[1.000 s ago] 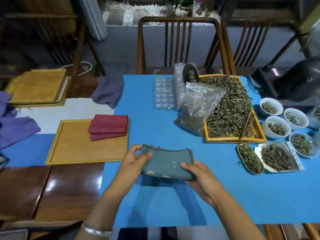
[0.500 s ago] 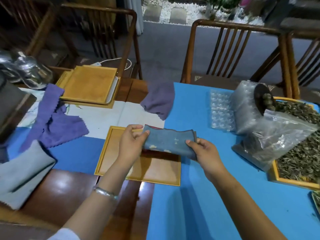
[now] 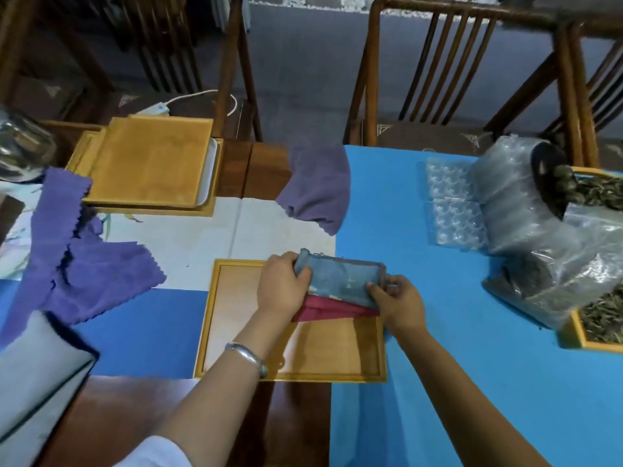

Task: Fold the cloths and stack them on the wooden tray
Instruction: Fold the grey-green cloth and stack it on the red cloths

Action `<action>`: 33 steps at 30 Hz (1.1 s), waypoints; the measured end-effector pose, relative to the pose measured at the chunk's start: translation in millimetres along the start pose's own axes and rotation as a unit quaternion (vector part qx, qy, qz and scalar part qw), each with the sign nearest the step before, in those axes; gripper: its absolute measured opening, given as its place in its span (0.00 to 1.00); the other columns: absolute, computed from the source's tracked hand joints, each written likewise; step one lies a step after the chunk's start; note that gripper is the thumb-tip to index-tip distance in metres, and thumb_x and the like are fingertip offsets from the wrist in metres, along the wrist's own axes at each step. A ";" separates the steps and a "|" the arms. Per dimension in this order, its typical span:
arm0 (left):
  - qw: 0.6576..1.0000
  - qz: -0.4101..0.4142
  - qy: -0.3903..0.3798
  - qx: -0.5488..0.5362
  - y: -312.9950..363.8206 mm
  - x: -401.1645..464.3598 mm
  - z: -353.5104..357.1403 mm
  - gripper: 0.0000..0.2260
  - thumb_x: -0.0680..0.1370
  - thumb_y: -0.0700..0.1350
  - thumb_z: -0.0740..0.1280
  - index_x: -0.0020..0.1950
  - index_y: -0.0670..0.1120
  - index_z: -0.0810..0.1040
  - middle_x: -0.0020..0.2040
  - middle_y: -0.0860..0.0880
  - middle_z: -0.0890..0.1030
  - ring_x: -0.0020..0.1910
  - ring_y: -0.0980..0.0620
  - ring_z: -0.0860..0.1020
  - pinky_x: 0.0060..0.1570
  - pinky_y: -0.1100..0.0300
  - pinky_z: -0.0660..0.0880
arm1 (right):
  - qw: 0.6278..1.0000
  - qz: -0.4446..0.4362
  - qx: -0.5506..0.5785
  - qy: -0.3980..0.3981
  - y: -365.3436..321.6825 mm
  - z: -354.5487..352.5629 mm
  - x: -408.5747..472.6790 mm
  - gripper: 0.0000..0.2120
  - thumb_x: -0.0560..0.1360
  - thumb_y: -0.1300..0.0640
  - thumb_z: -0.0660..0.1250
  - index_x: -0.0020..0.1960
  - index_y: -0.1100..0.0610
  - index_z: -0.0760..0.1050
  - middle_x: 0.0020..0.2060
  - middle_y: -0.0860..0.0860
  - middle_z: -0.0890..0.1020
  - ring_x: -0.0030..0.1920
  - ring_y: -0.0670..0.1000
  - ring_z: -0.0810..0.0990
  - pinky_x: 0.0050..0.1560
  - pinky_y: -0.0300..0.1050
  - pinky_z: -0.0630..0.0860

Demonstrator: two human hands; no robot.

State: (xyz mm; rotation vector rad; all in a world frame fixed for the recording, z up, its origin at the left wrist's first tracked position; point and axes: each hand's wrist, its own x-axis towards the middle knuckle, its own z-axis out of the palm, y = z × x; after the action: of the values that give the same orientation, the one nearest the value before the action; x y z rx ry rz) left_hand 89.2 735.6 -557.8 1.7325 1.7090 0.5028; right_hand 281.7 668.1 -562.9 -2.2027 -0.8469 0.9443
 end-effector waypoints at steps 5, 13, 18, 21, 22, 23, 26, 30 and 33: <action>0.997 -0.032 -0.023 -0.066 8.4 -2.7 -4.3 0.05 0.73 0.43 0.67 0.45 0.42 0.76 0.40 0.45 0.79 0.40 0.47 0.75 0.31 0.60 0.62 | 0.997 -0.072 0.038 0.014 -9.4 -2.6 -5.9 0.13 0.71 0.61 0.71 0.35 0.49 0.71 0.26 0.43 0.75 0.29 0.40 0.74 0.32 0.36 0.69; 0.980 -0.047 0.035 -0.192 12.0 -29.8 -19.3 0.04 0.77 0.47 0.65 0.48 0.49 0.72 0.42 0.50 0.80 0.43 0.49 0.80 0.38 0.50 0.78 | 0.989 -0.113 0.093 -0.004 -22.6 -2.7 -18.7 0.08 0.78 0.53 0.64 0.45 0.57 0.71 0.42 0.62 0.79 0.45 0.60 0.79 0.44 0.57 0.76; 0.986 -0.011 0.082 -0.146 1.9 -50.0 -23.2 0.07 0.75 0.55 0.64 0.49 0.54 0.72 0.43 0.54 0.80 0.45 0.51 0.79 0.39 0.48 0.78 | 0.990 -0.115 0.080 -0.026 -24.6 -2.0 -20.7 0.07 0.79 0.51 0.62 0.50 0.55 0.72 0.45 0.56 0.80 0.48 0.56 0.80 0.47 0.59 0.79; 0.985 -0.045 0.051 -0.161 -3.2 -52.7 -16.3 0.06 0.77 0.53 0.65 0.50 0.54 0.70 0.42 0.56 0.80 0.41 0.57 0.80 0.30 0.60 0.76 | 0.990 -0.122 0.055 -0.038 -19.6 -0.8 -18.7 0.04 0.79 0.51 0.63 0.49 0.51 0.71 0.44 0.51 0.80 0.47 0.52 0.80 0.45 0.53 0.79; 0.988 -0.057 0.039 -0.141 -6.6 -52.3 -13.1 0.06 0.77 0.52 0.65 0.50 0.53 0.70 0.42 0.56 0.79 0.41 0.57 0.80 0.29 0.62 0.74 | 0.990 -0.129 0.033 -0.043 -16.5 0.0 -17.1 0.04 0.79 0.51 0.63 0.50 0.51 0.71 0.43 0.47 0.80 0.46 0.51 0.80 0.42 0.49 0.79; 0.990 -0.067 0.024 -0.121 -10.0 -52.0 -10.1 0.07 0.77 0.51 0.65 0.51 0.51 0.70 0.42 0.55 0.78 0.40 0.56 0.79 0.28 0.64 0.71 | 0.989 -0.139 0.001 -0.044 -13.6 0.3 -15.8 0.04 0.78 0.52 0.64 0.50 0.51 0.70 0.41 0.44 0.78 0.43 0.49 0.78 0.39 0.43 0.76; 0.993 -0.089 0.008 -0.083 -17.1 -51.2 -3.6 0.08 0.77 0.50 0.65 0.50 0.48 0.69 0.42 0.51 0.77 0.39 0.54 0.77 0.29 0.64 0.65 | 0.986 -0.148 -0.077 -0.029 -7.8 0.4 -12.6 0.09 0.77 0.53 0.66 0.53 0.56 0.71 0.38 0.45 0.76 0.40 0.48 0.75 0.34 0.37 0.68; 0.991 -0.126 -0.002 -0.051 -17.0 -50.1 2.6 0.13 0.76 0.55 0.64 0.52 0.49 0.66 0.46 0.51 0.75 0.39 0.55 0.74 0.30 0.62 0.68 | 0.983 -0.128 -0.131 -0.012 -5.8 -1.0 -10.3 0.14 0.76 0.50 0.67 0.52 0.59 0.71 0.44 0.53 0.76 0.43 0.52 0.74 0.39 0.45 0.69; 0.988 -0.127 -0.025 -0.088 -12.0 -46.6 10.4 0.15 0.76 0.52 0.67 0.56 0.47 0.67 0.48 0.51 0.78 0.43 0.52 0.77 0.36 0.59 0.76 | 0.976 -0.123 -0.180 -0.013 -4.6 1.2 -14.2 0.14 0.77 0.48 0.64 0.50 0.59 0.69 0.43 0.54 0.75 0.42 0.53 0.73 0.38 0.45 0.67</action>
State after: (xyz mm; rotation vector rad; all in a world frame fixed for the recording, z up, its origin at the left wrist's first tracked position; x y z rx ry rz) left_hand 83.7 687.3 -565.6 1.3679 1.7615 0.4746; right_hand 271.5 660.8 -554.6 -2.3110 -1.3586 0.7452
